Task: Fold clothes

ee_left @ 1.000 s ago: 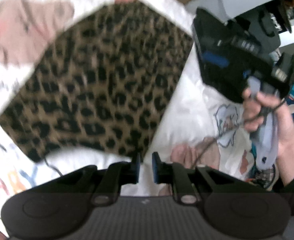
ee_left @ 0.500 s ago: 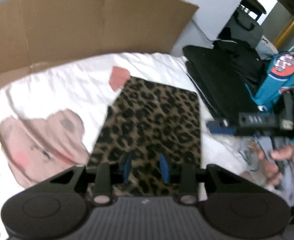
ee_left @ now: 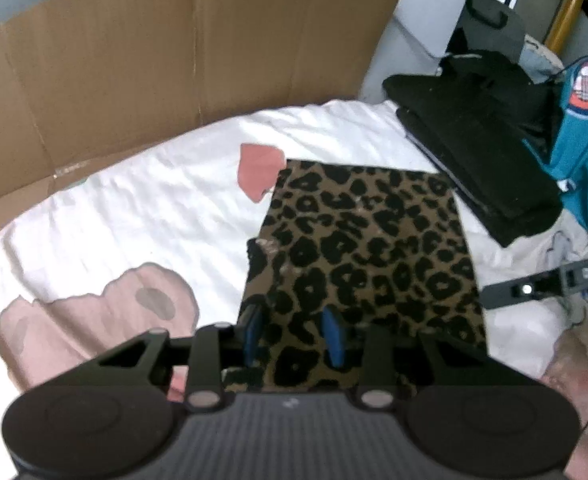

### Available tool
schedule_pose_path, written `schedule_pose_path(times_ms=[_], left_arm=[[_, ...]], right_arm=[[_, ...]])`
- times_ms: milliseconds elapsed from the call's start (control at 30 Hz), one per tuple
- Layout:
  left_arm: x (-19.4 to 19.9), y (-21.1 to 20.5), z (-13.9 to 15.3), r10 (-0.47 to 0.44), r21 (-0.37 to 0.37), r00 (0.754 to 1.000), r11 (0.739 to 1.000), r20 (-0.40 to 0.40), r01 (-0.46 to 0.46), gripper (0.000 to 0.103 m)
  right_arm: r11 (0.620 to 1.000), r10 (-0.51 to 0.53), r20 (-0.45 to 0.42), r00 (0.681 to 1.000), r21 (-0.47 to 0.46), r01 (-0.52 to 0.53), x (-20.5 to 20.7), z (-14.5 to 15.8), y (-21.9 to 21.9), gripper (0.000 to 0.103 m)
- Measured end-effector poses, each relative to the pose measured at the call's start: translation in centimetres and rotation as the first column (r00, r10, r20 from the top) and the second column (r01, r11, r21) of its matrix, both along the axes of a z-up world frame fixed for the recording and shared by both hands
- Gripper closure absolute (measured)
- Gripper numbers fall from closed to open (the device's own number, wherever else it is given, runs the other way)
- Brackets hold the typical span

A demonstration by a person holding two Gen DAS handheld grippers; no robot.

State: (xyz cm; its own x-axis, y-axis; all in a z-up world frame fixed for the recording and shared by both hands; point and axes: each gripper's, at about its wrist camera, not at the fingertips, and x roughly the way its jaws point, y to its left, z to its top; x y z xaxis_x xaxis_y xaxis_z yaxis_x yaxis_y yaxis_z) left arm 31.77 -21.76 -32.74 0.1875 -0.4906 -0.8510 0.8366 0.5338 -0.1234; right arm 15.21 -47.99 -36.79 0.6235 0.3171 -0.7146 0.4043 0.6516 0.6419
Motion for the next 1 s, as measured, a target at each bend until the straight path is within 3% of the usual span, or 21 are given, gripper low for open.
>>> schedule_pose_path(times_ms=[200, 333, 533, 600, 667, 1000], left_arm=[[0.7, 0.2, -0.7, 0.039, -0.037, 0.999, 0.998, -0.031, -0.04, 0.068], [0.4, 0.3, -0.3, 0.037, -0.047, 0.999, 0.998, -0.029, -0.038, 0.08], [0.4, 0.2, -0.9, 0.041, -0.03, 0.998, 0.999, -0.041, -0.043, 0.08], [0.4, 0.4, -0.8, 0.054, -0.04, 0.998, 0.998, -0.039, -0.056, 0.085], [0.5, 0.7, -0.6, 0.067, -0.053, 0.997, 0.996, -0.03, -0.069, 0.1], [0.5, 2.1, 1.1, 0.127, -0.089, 0.992, 0.988, 0.03, -0.124, 0.102]], right_arm=[[1.0, -0.014, -0.011, 1.0, 0.001, 0.014, 0.2, -0.6, 0.3, 0.041], [0.999, -0.049, -0.004, 0.999, 0.012, 0.049, -0.1, -1.1, 0.3, 0.041], [0.997, -0.077, 0.012, 0.997, 0.019, 0.077, -0.1, -1.4, 0.5, 0.041], [0.996, -0.085, 0.016, 0.996, 0.022, 0.084, -0.1, -1.5, 0.6, 0.041], [0.996, -0.089, 0.02, 0.996, 0.023, 0.088, -0.1, -1.5, 0.7, 0.041], [0.996, -0.081, 0.039, 0.996, 0.027, 0.08, -0.3, -1.3, 0.5, 0.041]])
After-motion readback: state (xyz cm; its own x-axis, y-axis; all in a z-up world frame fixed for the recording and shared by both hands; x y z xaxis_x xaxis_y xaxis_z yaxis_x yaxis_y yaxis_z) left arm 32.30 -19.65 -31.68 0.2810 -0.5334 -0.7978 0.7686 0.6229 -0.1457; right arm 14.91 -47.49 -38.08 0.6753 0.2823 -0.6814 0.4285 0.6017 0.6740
